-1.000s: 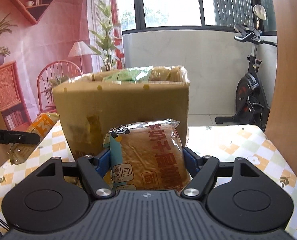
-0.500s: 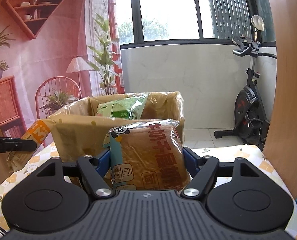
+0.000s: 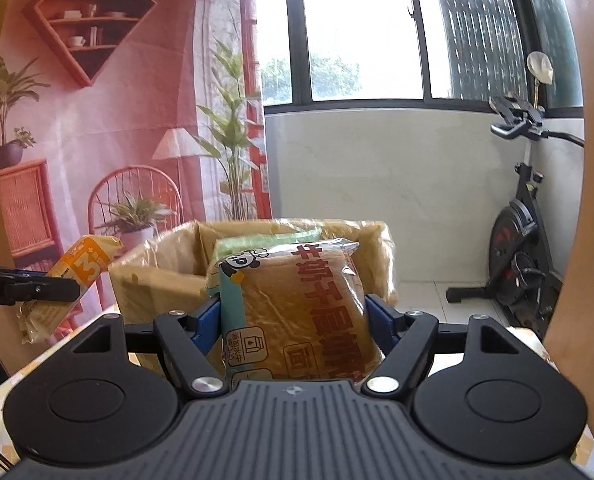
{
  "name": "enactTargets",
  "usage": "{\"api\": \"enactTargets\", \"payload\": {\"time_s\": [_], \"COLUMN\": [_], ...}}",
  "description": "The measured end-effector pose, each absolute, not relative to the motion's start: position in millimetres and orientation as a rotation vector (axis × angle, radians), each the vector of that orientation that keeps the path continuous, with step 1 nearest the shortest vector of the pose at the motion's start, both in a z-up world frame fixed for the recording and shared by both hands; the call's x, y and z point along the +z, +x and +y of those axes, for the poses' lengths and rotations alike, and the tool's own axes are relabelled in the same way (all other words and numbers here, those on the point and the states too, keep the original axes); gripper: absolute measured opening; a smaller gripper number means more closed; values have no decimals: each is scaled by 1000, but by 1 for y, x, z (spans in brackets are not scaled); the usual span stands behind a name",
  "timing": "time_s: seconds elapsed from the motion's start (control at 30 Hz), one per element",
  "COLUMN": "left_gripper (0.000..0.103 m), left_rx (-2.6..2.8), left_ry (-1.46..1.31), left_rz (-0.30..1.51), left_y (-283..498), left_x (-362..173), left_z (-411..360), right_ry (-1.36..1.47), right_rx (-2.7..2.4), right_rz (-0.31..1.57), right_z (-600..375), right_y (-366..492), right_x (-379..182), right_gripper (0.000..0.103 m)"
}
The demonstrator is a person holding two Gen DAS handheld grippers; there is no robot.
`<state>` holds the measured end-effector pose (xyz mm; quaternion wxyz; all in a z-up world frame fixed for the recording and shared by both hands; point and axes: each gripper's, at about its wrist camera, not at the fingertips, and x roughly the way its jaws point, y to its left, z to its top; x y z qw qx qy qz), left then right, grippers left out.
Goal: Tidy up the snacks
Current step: 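Lift both orange packs and carry them over the cardboard box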
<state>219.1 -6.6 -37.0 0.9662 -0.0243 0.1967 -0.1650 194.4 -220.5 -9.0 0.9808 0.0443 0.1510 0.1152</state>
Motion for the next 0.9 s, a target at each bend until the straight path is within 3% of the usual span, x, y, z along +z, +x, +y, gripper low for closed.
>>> {"api": "enactTargets", "payload": {"time_s": [0.5, 0.9], "left_gripper": [39, 39], "left_rx": [-312, -281], "left_ry": [-78, -18], "left_rz": [338, 393], "left_y": [281, 328], "left_x": [-11, -26], "left_z": [-31, -40], "right_ry": [182, 222], "right_rx": [253, 254], "right_rz": [236, 310], "right_z": [-238, -232], "right_y": [262, 320], "right_x": [28, 3], "right_gripper": [75, 75]}}
